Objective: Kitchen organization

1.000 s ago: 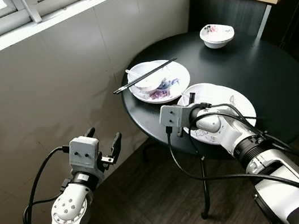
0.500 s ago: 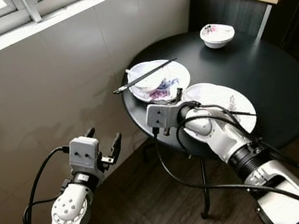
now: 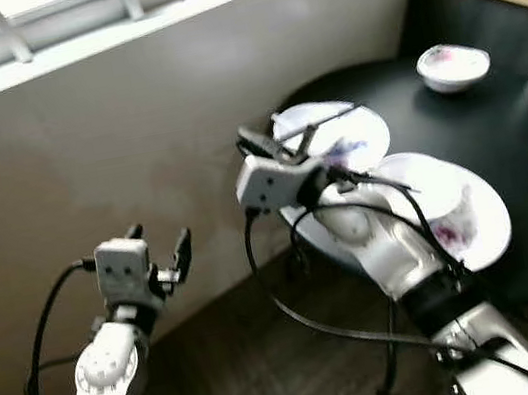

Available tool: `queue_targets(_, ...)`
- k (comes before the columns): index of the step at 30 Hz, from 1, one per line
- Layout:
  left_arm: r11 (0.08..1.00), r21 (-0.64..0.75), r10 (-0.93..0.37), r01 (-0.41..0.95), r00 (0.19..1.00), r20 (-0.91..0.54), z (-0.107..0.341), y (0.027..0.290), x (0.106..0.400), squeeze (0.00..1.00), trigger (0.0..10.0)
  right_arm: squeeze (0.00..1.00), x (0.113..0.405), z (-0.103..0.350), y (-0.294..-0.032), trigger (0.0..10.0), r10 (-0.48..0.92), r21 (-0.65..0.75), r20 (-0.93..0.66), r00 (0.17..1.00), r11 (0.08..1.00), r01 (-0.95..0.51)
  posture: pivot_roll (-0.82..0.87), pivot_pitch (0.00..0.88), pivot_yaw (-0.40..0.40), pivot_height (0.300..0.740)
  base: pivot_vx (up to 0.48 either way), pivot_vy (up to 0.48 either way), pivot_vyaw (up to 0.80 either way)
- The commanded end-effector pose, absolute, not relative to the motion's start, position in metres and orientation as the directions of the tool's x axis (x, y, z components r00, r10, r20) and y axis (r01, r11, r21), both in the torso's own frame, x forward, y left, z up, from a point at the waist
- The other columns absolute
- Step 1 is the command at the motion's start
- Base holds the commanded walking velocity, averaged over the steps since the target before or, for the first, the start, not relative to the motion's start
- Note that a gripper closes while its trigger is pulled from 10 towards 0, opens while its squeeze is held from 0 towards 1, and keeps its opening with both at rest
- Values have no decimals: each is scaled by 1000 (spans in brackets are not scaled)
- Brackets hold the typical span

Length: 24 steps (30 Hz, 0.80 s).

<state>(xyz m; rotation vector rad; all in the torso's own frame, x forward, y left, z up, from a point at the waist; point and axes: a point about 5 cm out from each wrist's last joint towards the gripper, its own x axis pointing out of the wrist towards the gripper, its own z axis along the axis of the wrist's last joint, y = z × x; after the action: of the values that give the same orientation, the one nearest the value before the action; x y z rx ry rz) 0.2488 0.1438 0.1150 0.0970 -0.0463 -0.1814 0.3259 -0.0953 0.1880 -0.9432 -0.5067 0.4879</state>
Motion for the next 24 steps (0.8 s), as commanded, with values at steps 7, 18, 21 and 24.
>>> queue_targets(7, 989, 88, -123, 118, 991, 50, 120, 160, 248, 0, 10000, 0, 316, 199, -88, 0, 603, -844, 247, 759, 519, -137, 20, 21, -35, 740, 0, 0, 800)
queue_targets(18, 992, 58, -119, 116, 992, 45, 117, 160, 248, 0, 10000, 0, 314, 200, -85, 0, 600, -836, 246, 762, 529, -147, 22, 6, -36, 740, 0, 0, 800)
queue_targets(21, 992, 50, -116, 114, 992, 43, 117, 160, 248, 0, 10000, 0, 314, 199, -84, 1373, 596, -824, 242, 766, 543, -163, 22, 6, -36, 740, 0, 0, 800)
queue_targets(24, 992, 45, -118, 116, 992, 40, 117, 160, 249, 0, 10000, 0, 314, 197, -82, 10000, 593, -805, 235, 770, 563, -187, 22, 6, -36, 740, 0, 312, 800)
